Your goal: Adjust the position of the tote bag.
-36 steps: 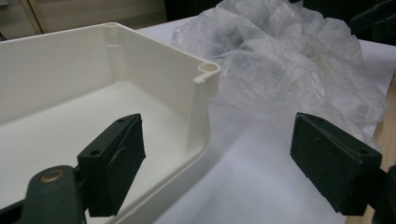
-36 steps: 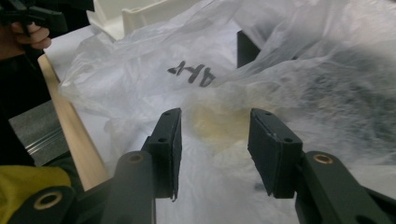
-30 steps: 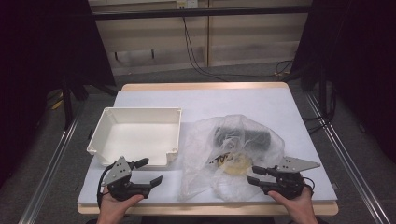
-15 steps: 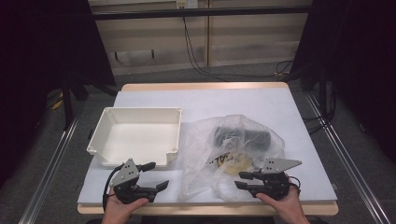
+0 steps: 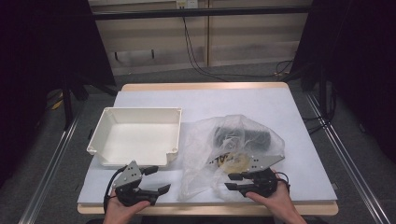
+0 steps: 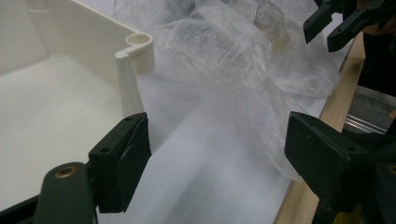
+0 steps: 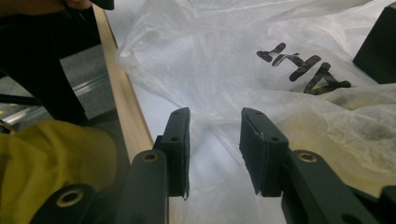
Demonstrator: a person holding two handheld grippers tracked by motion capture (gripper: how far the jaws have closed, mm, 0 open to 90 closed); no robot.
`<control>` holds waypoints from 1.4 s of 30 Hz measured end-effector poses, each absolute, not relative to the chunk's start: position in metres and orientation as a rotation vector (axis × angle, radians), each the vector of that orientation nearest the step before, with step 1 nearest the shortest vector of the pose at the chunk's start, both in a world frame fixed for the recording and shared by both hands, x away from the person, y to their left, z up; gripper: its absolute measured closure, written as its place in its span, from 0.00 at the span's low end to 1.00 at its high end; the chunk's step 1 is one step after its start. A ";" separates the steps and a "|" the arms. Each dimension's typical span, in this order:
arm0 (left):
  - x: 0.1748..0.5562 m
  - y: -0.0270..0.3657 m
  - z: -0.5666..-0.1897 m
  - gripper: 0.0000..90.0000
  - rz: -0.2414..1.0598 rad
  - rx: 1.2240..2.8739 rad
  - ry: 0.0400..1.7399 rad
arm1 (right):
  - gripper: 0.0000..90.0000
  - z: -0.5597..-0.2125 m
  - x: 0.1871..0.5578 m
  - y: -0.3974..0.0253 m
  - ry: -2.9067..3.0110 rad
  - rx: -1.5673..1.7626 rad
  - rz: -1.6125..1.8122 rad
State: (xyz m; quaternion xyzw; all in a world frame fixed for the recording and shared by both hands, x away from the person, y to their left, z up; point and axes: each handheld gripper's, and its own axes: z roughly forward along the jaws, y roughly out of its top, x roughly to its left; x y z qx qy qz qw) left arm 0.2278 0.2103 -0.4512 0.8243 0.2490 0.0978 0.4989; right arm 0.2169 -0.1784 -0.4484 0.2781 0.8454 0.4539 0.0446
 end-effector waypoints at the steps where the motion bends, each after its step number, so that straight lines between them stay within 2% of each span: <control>1: 0.227 0.209 -0.451 0.25 0.229 1.996 0.605 | 0.70 -0.449 0.218 -0.177 2.592 0.846 1.386; 18: 0.220 0.187 -0.454 0.35 0.148 2.055 0.537 | 0.68 -0.467 0.218 -0.147 2.722 0.765 1.318; 24: 0.219 0.181 -0.457 0.35 0.121 2.065 0.529 | 0.66 -0.473 0.220 -0.144 2.735 0.773 1.269; 33: 0.218 0.173 -0.460 0.34 0.087 2.095 0.512 | 0.68 -0.479 0.219 -0.139 2.740 0.749 1.217; 42: 0.215 0.162 -0.463 0.34 0.063 2.125 0.488 | 0.85 -0.479 0.218 -0.139 2.699 0.746 1.170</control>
